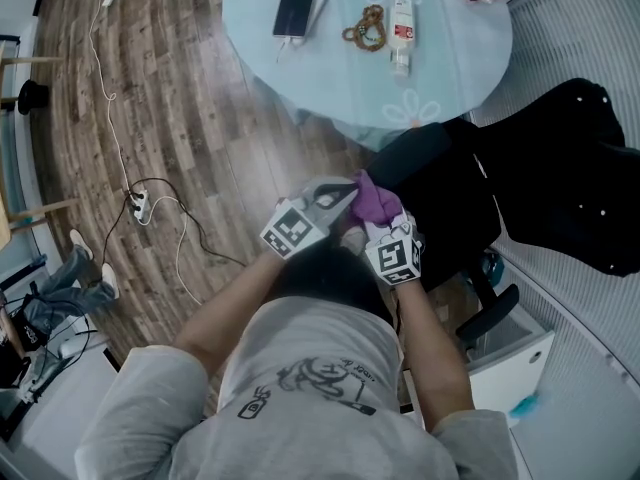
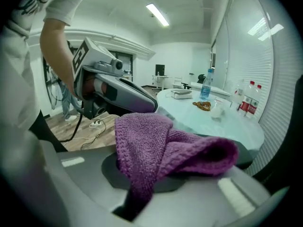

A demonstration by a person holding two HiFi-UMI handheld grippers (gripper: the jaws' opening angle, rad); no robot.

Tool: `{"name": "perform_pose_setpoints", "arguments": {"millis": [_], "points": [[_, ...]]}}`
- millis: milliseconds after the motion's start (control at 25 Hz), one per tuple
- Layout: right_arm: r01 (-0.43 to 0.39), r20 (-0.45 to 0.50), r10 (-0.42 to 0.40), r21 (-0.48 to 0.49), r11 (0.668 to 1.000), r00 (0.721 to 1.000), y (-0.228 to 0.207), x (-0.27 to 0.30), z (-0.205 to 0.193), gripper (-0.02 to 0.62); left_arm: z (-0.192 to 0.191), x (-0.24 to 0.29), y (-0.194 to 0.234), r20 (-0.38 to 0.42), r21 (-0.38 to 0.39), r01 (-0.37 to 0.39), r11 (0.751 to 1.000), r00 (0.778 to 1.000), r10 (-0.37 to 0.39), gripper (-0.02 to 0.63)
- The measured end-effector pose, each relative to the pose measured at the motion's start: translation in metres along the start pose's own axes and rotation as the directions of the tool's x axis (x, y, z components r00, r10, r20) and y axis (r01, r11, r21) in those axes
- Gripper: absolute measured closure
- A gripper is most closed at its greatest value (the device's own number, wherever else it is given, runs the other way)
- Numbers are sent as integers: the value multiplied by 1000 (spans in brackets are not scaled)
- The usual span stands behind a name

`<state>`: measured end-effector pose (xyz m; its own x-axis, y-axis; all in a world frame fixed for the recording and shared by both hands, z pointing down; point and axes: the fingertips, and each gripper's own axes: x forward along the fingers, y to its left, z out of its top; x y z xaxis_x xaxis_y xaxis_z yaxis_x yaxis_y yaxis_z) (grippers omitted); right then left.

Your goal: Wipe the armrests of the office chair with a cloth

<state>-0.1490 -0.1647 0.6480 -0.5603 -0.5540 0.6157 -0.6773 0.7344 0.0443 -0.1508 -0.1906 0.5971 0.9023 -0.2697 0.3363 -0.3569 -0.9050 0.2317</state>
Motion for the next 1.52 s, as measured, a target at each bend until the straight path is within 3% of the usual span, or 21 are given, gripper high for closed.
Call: {"name": "perform_pose_setpoints", "arguments": {"millis": [360, 520, 840, 1280, 1520], "points": [[-6, 35, 5, 17, 1000, 999, -21, -4, 7, 563, 5, 3, 2, 13, -5, 6, 1000, 1000, -6, 604], [37, 31, -39, 38, 999, 999, -38, -5, 6, 563, 7, 5, 4, 17, -7, 9, 1000, 1000, -9, 604], [180, -38, -178, 52, 982, 983, -120, -9, -20, 563, 3, 8, 10, 11, -11, 12, 1000, 1000, -12, 604], [280, -109, -273, 59, 958, 956, -213, -20, -42, 563, 1, 4, 16, 5, -18, 3, 1000, 1000, -3, 604], [313, -138, -303, 54, 948, 943, -241, -22, -45, 563, 0, 3, 17, 5, -19, 2, 1000, 1000, -2, 604]]}}
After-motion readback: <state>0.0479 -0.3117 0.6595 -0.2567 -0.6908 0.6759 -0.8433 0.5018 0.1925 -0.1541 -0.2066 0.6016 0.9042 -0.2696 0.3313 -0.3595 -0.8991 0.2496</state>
